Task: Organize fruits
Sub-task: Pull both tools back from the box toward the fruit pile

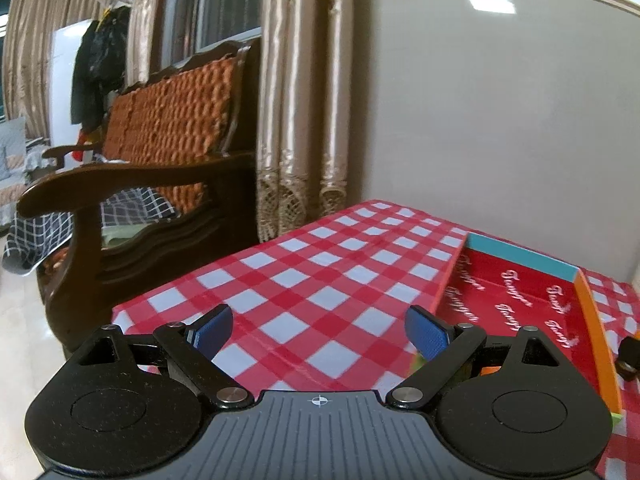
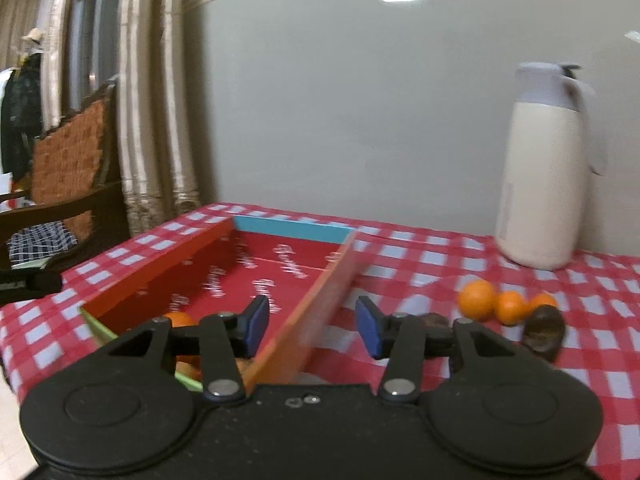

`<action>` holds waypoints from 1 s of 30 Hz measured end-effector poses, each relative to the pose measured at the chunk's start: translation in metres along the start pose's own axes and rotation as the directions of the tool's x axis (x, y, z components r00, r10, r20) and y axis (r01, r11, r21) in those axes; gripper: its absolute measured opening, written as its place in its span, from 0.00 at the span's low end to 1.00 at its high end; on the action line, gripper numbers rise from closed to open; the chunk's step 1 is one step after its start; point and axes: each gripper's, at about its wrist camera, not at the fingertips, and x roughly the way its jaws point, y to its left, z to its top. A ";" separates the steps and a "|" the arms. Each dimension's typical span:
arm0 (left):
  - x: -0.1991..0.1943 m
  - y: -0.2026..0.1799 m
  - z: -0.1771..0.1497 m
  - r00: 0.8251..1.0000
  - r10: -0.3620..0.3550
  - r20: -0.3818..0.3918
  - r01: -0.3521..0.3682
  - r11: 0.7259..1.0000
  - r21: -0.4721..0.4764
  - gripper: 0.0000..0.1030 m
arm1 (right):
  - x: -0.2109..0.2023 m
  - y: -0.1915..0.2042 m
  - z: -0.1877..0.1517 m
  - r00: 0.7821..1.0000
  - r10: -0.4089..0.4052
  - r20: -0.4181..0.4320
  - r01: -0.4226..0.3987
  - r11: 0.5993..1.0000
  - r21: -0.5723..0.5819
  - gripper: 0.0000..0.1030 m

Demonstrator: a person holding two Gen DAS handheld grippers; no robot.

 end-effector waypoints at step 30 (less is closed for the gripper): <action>-0.051 -0.149 -0.021 0.957 -0.280 0.078 0.258 0.942 0.215 0.90 | -0.040 -0.138 -0.026 0.897 -0.439 -0.051 0.440 0.878 0.187 0.80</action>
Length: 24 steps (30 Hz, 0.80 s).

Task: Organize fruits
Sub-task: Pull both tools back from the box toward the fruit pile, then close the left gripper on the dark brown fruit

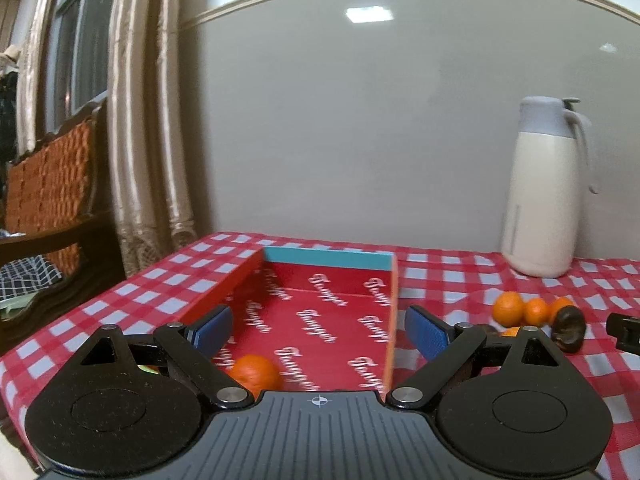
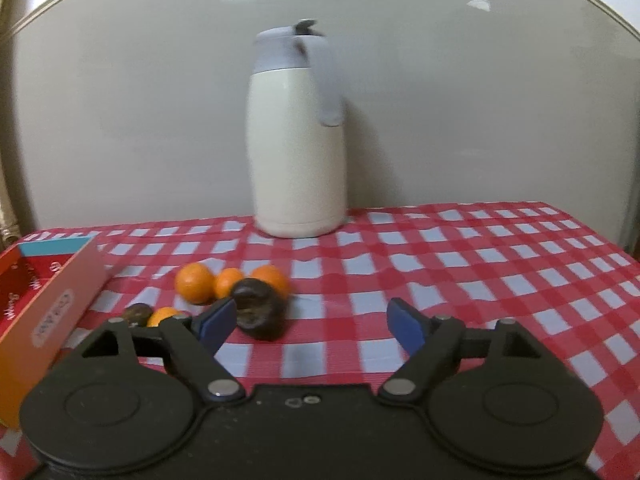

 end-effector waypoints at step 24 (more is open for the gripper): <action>0.013 -0.105 -0.010 0.987 -0.155 -0.036 0.159 0.975 0.157 0.89 | -0.007 -0.075 0.004 0.996 -0.092 0.004 0.092 0.993 0.072 0.82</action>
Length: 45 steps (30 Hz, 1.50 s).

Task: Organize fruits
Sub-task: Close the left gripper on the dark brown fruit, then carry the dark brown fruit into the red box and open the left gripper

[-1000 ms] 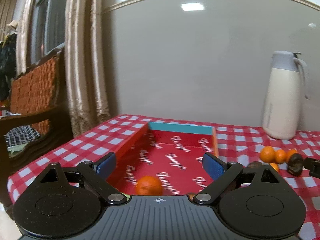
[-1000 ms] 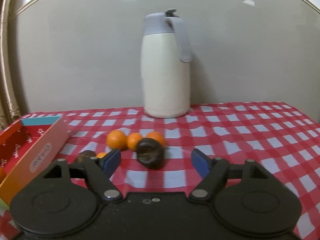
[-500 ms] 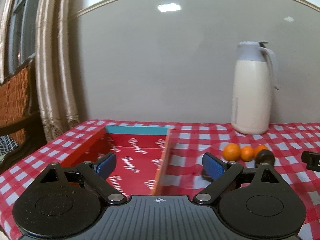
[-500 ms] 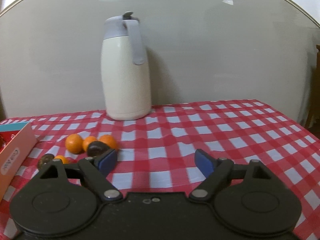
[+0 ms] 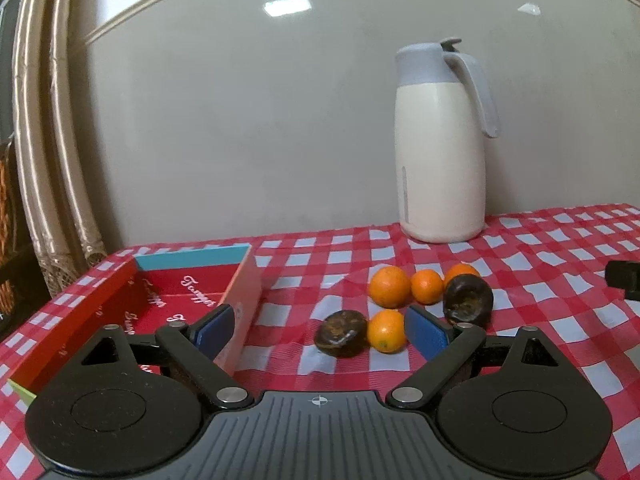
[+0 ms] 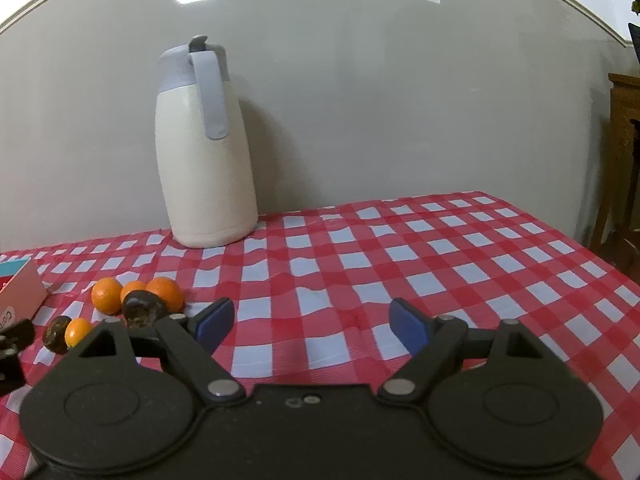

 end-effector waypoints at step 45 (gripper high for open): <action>0.074 -0.102 0.018 0.957 -0.232 -0.172 0.232 0.972 -0.018 0.46 | -0.003 -0.039 0.004 0.999 -0.036 0.011 0.036 0.997 0.073 0.82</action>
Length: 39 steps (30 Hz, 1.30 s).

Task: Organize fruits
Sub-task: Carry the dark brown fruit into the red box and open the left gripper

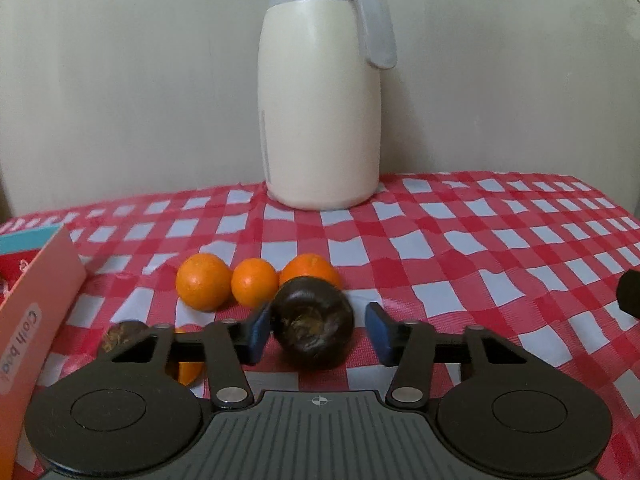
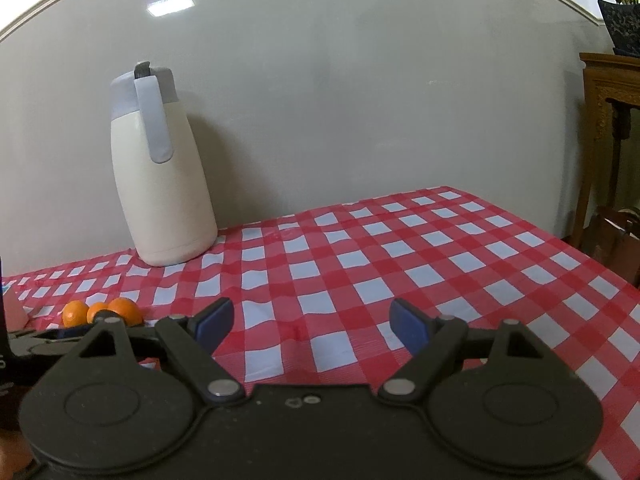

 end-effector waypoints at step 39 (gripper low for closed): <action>-0.077 0.047 0.011 0.976 0.078 0.205 -0.076 0.997 -0.019 0.44 | -0.005 0.032 -0.005 0.999 0.048 0.013 -0.047 0.996 -0.079 0.82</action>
